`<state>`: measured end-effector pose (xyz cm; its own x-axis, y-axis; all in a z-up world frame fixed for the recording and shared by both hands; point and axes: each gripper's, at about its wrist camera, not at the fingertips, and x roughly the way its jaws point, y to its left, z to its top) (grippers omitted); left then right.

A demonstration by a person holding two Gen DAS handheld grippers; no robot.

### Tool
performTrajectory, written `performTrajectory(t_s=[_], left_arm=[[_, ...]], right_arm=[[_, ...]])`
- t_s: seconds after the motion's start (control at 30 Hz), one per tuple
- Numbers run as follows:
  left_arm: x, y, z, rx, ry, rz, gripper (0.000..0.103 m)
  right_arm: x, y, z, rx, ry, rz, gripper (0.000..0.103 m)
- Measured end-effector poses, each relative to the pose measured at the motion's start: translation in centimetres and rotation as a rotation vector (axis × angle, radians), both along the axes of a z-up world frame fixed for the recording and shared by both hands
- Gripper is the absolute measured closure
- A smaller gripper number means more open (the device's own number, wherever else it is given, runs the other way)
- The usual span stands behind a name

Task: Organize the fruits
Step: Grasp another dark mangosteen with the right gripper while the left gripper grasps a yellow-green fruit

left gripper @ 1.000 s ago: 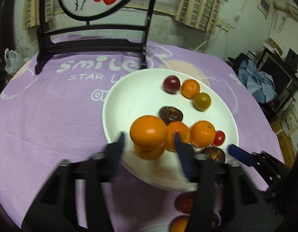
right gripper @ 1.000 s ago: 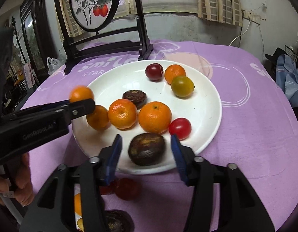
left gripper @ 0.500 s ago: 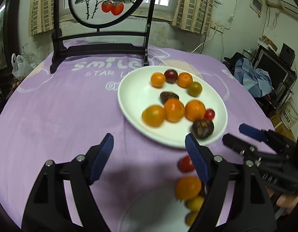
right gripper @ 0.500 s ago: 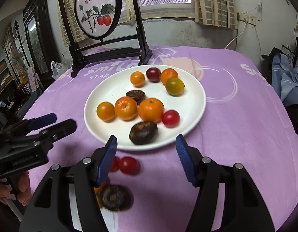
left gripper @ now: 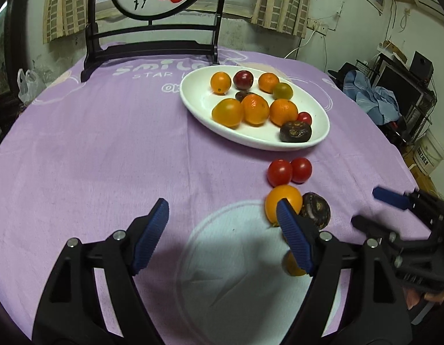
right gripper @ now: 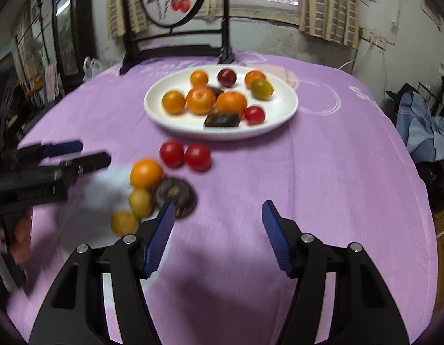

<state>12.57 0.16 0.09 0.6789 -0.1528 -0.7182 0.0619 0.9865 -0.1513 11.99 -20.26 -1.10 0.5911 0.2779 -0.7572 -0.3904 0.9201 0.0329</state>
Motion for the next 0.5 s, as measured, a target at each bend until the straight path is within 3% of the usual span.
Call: performTrajectory(t_s=[0.2, 0.5], left_arm=[[-0.5, 0.5, 0.0, -0.008, -0.019, -0.022, 0.024], [-0.6, -0.3, -0.4, 0.01, 0.003, -0.055, 0.024]], right_arm=[[-0.4, 1.2, -1.5, -0.039, 0.053, 0.041, 0.04], [1.6, 4.5, -2.4, -0.096, 0.064, 0.065, 0.04]])
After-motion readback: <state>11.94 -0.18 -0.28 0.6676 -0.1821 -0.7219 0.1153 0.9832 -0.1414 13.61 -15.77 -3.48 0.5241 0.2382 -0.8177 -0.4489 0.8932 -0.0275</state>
